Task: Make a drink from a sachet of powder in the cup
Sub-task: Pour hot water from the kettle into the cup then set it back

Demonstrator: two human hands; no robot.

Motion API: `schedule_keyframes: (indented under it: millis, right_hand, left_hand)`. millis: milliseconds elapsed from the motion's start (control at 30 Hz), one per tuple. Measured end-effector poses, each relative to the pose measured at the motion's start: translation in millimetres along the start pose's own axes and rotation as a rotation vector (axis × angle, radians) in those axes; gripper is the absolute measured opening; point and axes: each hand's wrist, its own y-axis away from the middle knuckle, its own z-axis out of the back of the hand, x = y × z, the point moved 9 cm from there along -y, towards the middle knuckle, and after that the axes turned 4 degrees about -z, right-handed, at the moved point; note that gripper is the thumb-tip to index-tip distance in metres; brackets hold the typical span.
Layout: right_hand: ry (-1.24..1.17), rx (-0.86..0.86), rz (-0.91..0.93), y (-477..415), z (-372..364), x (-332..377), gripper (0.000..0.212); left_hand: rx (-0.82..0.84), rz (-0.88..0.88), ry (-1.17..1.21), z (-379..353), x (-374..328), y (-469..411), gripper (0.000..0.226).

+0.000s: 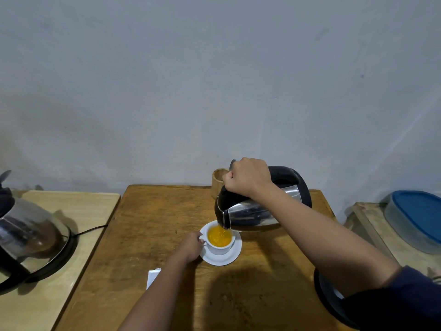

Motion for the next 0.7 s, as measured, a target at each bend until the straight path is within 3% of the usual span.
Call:
schedule_keyframes:
  millis: [367,700]
  right_hand:
    - [-0.145,-0.031,-0.185,13.8,2.0,-40.4,0.040]
    - [-0.684,-0.140,-0.758,79.0,-9.7,-157.9,0.037]
  left_hand:
    - [-0.021,-0.006,0.013,-1.4,-0.9,-0.6,0.031]
    - [-0.151,0.040,0.059,-4.8,3.8,1.5,0.028]
